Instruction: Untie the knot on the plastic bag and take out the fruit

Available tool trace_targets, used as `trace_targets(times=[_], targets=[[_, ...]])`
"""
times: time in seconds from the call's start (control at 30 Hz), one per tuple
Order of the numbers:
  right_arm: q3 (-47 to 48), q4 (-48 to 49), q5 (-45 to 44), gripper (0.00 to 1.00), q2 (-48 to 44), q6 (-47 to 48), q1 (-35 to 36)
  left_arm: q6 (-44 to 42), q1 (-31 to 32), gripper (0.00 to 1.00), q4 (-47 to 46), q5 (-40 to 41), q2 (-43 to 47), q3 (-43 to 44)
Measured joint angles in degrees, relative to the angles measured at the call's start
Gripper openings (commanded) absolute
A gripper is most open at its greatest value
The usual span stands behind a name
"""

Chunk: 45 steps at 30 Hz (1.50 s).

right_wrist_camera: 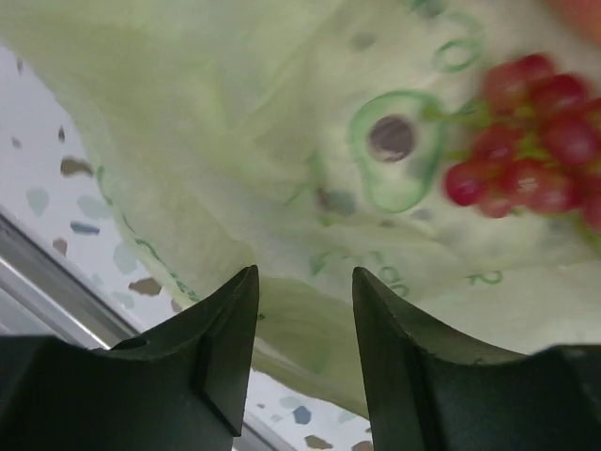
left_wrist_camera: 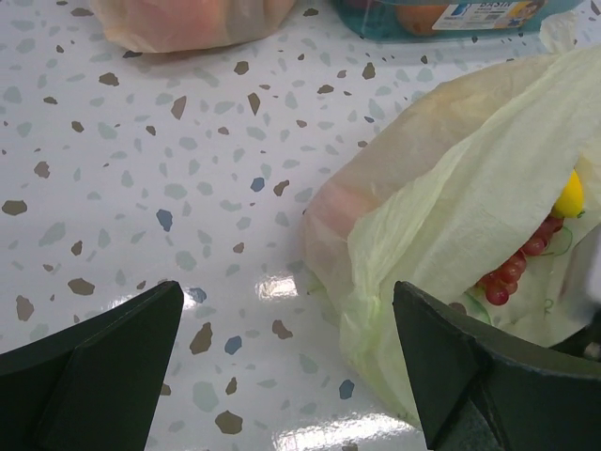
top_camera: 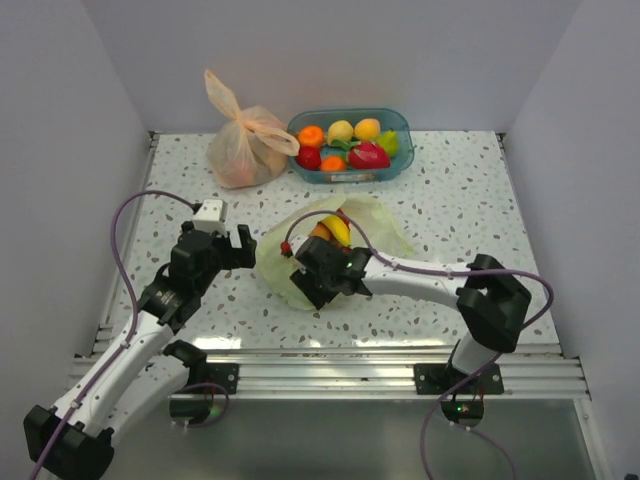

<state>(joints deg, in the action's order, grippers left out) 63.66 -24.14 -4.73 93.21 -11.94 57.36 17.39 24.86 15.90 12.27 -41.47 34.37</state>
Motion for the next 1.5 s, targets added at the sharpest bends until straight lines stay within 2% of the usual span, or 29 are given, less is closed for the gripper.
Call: trace_targets(times=[0.13, 0.27, 0.3, 0.43, 0.67, 0.87, 1.27, 1.4, 1.43, 1.5], targets=[[0.66, -3.72, 0.24, 0.48, 5.40, 0.22, 6.54, 0.00, 0.00, 1.00, 0.00, 0.02, 0.13, 0.00], [0.81, -6.19, -0.79, 0.54, 5.25, 0.20, 7.87, 0.00, 0.00, 1.00, 0.00, 0.00, 0.17, 0.00], [0.94, -6.49, -1.75, 0.57, 4.85, 0.20, 7.58, 0.00, 0.00, 1.00, 0.00, 0.00, 0.17, 0.00], [1.49, -6.43, -5.84, 0.59, 1.75, -0.35, 5.62, 0.02, 0.00, 1.00, 0.00, -0.02, 0.26, 0.00], [2.03, -1.81, -9.97, 0.59, -1.75, -3.69, -3.17, 0.02, 0.00, 1.00, -0.07, -0.04, 1.68, 0.00], [2.03, 2.69, -10.93, 0.59, 1.22, -6.43, -7.65, -0.70, 0.00, 1.00, -2.40, -0.04, 0.46, 0.02], [1.09, 9.01, -13.75, 0.57, 10.60, -17.11, -7.89, -2.25, -0.11, 1.00, -4.52, 0.20, -1.03, 0.02], [0.22, 10.78, -14.47, 0.48, 11.04, -18.84, -7.89, -2.56, -0.11, 1.00, -4.59, 0.92, -0.83, 0.02], [-0.07, 11.34, -14.80, 0.35, 11.04, -19.15, -7.89, -2.64, -0.11, 1.00, -4.55, 1.14, -0.83, 0.02], [-0.39, 12.13, -15.17, 0.24, 11.04, -19.69, -7.91, -3.02, -0.11, 1.00, -4.59, 1.51, -0.83, 0.02]])
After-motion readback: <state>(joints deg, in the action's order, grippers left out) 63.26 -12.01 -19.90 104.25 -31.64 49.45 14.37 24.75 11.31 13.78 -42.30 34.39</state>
